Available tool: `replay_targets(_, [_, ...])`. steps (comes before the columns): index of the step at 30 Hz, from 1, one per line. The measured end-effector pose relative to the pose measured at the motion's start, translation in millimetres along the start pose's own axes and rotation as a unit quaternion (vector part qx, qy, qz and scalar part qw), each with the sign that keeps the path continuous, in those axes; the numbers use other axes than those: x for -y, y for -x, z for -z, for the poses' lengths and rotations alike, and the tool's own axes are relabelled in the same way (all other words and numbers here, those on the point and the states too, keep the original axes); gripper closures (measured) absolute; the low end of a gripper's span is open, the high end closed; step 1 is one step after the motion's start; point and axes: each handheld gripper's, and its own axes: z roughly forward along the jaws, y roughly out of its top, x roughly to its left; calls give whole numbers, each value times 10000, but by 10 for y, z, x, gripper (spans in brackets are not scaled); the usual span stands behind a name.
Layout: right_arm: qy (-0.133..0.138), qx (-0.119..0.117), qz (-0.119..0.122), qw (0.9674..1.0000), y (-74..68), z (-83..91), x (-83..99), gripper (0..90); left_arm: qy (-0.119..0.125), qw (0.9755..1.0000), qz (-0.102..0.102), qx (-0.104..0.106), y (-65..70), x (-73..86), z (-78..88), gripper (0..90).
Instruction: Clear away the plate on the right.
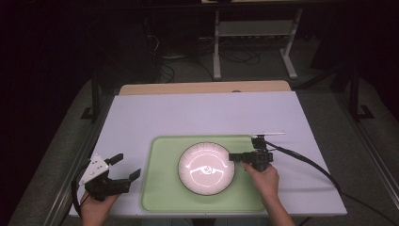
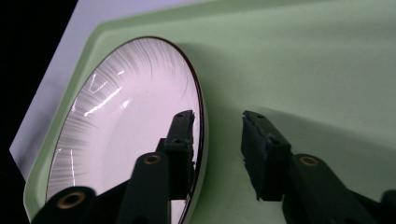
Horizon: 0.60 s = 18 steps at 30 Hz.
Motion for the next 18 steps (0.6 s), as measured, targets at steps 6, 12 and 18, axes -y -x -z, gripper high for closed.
replay_targets(6, [288,120,244,9992,46,172,-10,532,-1,10000,-3,-1,1,2,-6,139])
replay_targets(12, [489,152,542,9972,43,279,-27,457,-8,10000,-6,-4,4,3,-12,139])
replay_targets(18, [731,270,965,9923,73,396,-35,397,-21,10000,-11,-25,0,5,-9,139])
